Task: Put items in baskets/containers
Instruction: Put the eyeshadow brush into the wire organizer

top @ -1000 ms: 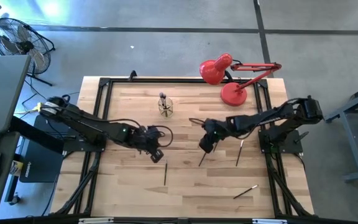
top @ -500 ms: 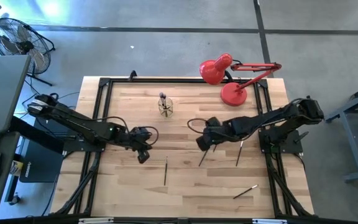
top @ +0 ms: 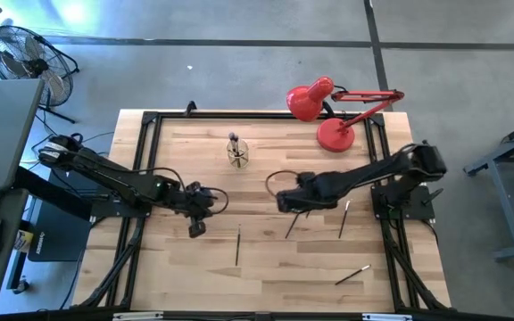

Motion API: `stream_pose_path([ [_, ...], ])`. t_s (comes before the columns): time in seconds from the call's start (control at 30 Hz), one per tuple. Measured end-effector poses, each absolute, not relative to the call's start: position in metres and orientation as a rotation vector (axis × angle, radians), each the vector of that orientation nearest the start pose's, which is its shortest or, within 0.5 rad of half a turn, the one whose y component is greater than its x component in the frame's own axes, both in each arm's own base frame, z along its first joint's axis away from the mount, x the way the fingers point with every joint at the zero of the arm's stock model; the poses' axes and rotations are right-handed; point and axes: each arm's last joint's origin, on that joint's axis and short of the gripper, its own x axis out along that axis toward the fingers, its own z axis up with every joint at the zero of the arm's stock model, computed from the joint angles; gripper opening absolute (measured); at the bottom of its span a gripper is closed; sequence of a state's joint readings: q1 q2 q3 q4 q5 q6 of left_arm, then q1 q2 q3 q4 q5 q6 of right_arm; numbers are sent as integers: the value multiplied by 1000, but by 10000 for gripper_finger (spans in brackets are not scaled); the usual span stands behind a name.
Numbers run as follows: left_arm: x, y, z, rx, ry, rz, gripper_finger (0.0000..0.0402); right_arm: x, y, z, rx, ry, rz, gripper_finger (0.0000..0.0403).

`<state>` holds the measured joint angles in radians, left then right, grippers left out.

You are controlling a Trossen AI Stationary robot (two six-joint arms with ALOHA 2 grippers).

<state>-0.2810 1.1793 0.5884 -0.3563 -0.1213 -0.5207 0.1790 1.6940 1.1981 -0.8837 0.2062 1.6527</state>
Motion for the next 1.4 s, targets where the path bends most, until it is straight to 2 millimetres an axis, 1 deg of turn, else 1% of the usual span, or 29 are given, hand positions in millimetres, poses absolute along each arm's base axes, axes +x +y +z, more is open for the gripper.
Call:
stream_pose_path([
  [0.1,203,-55,181,-285,959,103,0,329,59,205,1084,995,-1093,0],
  [0.2,202,-55,180,-273,976,100,0,334,60,206,1032,1034,-1213,0],
  [0.3,202,-55,180,-263,984,85,0,334,52,203,1022,1058,-1346,0],
  [0.4,201,-55,180,-261,988,84,0,331,42,198,1051,1079,-1404,0],
  [0.6,201,-55,179,-252,1003,63,0,328,28,177,1144,1086,-1431,0],
  [0.7,200,-55,179,-252,1010,60,0,327,24,166,1178,1063,-1424,0],
  [0.83,200,-55,179,-251,1014,61,0,324,23,155,1214,1046,-1428,1],
  [0.97,200,-55,179,-249,1016,62,0,322,23,150,1221,1046,-1432,19],
  [1.23,199,-55,179,-239,1020,59,0,323,22,150,1202,1001,-1434,78],
  [1.4,199,-55,178,-237,1028,61,0,323,21,150,1178,978,-1438,95],
])
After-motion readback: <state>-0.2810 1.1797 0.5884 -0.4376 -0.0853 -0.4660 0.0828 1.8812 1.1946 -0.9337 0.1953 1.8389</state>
